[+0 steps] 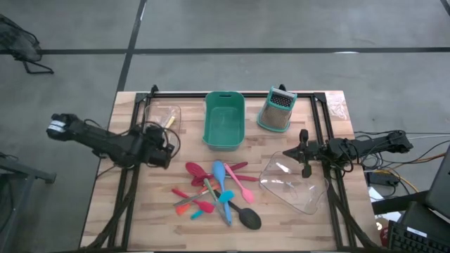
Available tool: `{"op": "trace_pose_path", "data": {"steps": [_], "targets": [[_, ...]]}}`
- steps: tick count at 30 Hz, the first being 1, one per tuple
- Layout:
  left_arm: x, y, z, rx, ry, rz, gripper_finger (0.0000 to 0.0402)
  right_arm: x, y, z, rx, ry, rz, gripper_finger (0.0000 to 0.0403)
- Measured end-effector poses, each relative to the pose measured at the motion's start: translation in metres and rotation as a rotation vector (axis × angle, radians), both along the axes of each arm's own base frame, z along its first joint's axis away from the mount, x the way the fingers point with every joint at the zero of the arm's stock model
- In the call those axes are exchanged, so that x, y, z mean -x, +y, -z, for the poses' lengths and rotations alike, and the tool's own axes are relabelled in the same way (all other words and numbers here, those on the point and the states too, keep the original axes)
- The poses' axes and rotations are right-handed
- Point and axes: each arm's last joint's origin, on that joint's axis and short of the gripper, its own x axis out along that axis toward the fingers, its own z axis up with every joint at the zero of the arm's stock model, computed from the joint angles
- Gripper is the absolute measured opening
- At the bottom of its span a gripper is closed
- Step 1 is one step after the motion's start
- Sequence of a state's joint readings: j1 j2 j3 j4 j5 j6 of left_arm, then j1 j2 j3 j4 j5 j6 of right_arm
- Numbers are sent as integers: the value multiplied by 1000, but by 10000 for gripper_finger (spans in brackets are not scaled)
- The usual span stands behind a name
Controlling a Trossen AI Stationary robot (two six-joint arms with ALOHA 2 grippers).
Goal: Pick & Place Kitchen Items
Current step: Put the yellow table knife into the top transparent bin
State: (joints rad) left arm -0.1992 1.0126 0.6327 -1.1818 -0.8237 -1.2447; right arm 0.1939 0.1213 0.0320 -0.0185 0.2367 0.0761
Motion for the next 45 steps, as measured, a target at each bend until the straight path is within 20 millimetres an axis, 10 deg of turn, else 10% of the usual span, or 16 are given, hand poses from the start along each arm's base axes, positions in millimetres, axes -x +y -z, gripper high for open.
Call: {"op": "trace_pose_path", "data": {"steps": [45], "targets": [[-25,15,21,174,131,-22,76,0,0,0,-1,0,0,8]]}}
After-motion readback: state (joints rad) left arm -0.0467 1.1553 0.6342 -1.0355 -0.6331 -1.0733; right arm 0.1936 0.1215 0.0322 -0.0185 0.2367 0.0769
